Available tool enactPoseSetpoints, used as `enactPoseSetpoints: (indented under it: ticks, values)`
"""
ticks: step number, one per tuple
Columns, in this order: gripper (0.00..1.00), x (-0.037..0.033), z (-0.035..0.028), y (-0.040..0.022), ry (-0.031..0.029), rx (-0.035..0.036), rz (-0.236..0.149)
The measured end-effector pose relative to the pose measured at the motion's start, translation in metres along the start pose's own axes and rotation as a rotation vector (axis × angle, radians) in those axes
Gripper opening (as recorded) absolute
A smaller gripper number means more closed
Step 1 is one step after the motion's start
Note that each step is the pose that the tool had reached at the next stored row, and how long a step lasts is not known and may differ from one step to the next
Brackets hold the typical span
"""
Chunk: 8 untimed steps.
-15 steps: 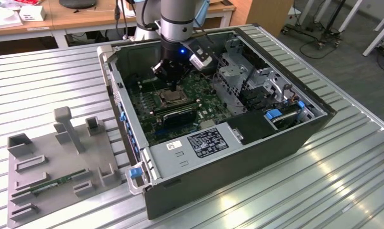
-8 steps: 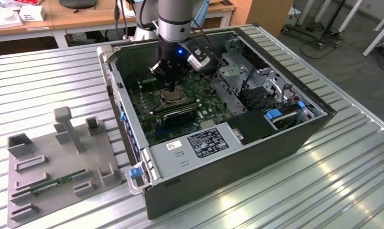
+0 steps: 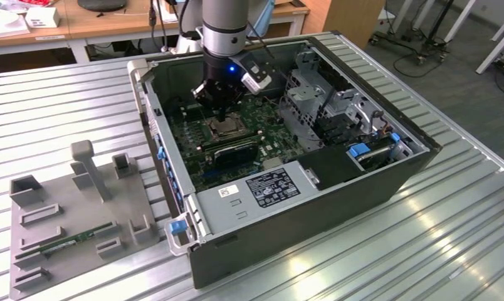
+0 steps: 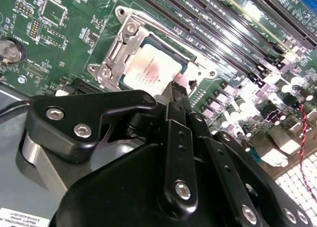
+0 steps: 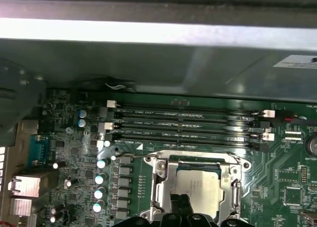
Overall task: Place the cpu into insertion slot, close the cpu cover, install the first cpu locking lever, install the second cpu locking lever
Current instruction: 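Close the cpu cover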
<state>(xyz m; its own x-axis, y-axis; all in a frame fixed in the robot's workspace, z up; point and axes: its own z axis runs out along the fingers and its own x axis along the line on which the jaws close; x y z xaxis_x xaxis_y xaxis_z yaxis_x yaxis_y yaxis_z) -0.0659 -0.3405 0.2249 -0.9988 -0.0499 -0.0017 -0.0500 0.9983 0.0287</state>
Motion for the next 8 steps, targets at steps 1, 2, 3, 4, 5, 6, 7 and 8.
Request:
enactPoseSetpoints:
  ticks: [1, 2, 3, 4, 5, 6, 7, 8]
  values:
    - [0.11, 0.0005, 0.0000, -0.0002, 0.0000, 0.0000, 0.000]
    - [0.11, 0.0010, 0.0000, -0.0005, 0.0001, 0.0000, 0.000]
    - [0.11, 0.0014, 0.0001, -0.0008, 0.0000, 0.0000, 0.000]
    - [0.11, 0.0021, 0.0001, -0.0014, 0.0000, -0.0001, 0.000]
    - [0.11, 0.0027, 0.0002, -0.0017, 0.0000, -0.0001, 0.000]
    - [0.11, 0.0033, 0.0003, -0.0017, -0.0001, -0.0002, 0.000]
    - [0.11, 0.0040, 0.0004, -0.0017, -0.0001, -0.0003, 0.000]
    - [0.11, 0.0048, 0.0004, -0.0017, 0.0000, -0.0002, 0.000]
